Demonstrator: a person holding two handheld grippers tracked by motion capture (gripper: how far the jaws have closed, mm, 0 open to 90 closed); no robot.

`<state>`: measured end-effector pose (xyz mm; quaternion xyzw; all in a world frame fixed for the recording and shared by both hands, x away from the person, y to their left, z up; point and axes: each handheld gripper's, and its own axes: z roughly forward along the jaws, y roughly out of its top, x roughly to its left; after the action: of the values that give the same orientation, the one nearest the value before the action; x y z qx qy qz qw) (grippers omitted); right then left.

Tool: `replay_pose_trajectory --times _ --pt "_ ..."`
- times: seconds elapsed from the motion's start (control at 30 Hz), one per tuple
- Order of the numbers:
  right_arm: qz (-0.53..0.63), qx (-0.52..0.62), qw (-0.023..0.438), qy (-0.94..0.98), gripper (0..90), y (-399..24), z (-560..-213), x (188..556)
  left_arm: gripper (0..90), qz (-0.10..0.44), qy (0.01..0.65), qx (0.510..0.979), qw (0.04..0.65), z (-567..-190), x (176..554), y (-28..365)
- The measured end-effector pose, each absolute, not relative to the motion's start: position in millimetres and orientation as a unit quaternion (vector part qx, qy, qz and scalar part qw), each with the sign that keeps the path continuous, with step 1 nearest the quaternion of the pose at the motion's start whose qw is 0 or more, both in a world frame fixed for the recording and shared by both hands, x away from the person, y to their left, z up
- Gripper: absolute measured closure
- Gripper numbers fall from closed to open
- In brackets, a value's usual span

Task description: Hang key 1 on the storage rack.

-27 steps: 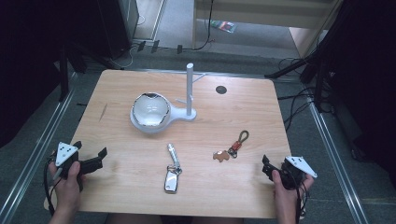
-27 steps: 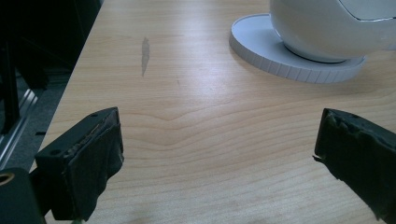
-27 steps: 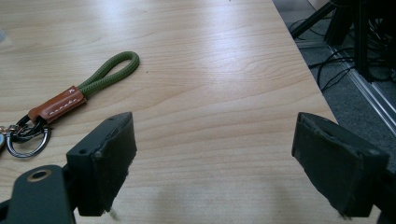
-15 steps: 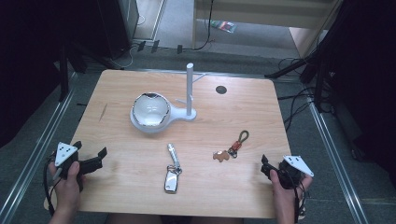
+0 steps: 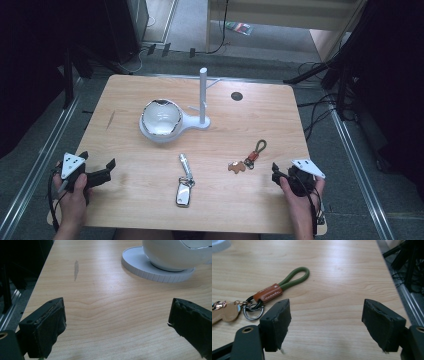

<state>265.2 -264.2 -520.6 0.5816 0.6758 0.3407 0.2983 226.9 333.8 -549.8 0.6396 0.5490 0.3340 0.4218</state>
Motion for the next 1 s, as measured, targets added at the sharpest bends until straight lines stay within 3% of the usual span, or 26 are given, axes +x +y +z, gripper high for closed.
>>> replay_pose_trajectory --times 1.0 --pt "0.196 0.597 0.141 0.765 20.9 -208.1 -506.1 333.2 1.6 0.314 0.557 0.636 0.431 -550.0 228.9 337.7"
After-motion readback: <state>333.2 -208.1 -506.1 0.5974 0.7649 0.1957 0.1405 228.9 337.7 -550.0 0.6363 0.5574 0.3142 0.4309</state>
